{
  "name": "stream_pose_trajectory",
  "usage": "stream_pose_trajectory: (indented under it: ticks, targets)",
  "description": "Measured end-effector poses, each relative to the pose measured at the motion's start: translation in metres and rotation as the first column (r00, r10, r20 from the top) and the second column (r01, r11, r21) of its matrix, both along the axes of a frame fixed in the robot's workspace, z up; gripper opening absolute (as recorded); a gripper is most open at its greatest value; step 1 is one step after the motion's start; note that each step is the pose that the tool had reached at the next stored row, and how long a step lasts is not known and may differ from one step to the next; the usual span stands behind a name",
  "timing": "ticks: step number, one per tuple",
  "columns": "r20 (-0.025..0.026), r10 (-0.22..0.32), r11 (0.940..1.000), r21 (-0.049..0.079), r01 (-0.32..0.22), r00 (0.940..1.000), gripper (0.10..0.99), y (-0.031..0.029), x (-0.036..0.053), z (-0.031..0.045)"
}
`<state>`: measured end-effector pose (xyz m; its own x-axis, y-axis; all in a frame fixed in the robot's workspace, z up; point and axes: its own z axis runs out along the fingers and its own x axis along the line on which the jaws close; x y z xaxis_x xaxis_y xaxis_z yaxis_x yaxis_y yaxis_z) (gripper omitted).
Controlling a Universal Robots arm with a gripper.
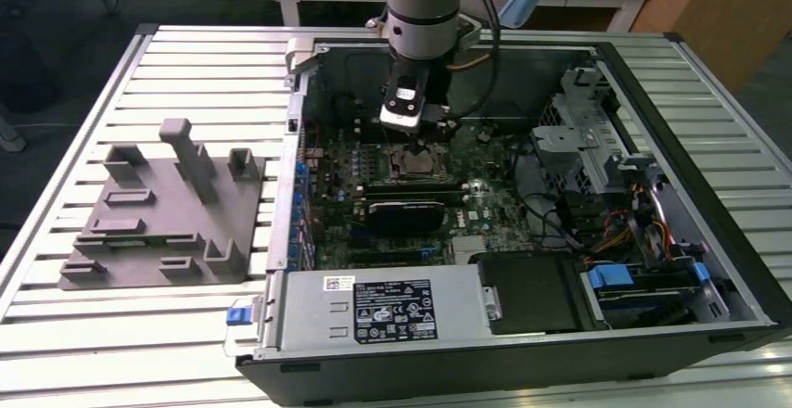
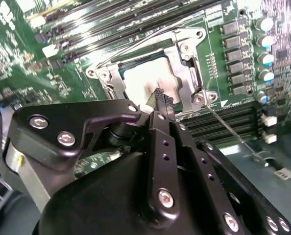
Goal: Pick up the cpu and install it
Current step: 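Close the cpu cover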
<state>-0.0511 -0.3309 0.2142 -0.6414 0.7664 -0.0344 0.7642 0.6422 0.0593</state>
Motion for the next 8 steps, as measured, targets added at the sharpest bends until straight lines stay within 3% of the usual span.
stream_pose_trajectory:
  ticks: [4, 8]
  targets:
    - [0.0, 0.074, 0.9973, 0.0, -0.074, 0.9973, 0.106, 0.0, 0.0, -0.0001]
    - [0.0, 0.145, 0.9894, 0.0, -0.145, 0.9894, 0.106, 0.0, 0.0, -0.0001]
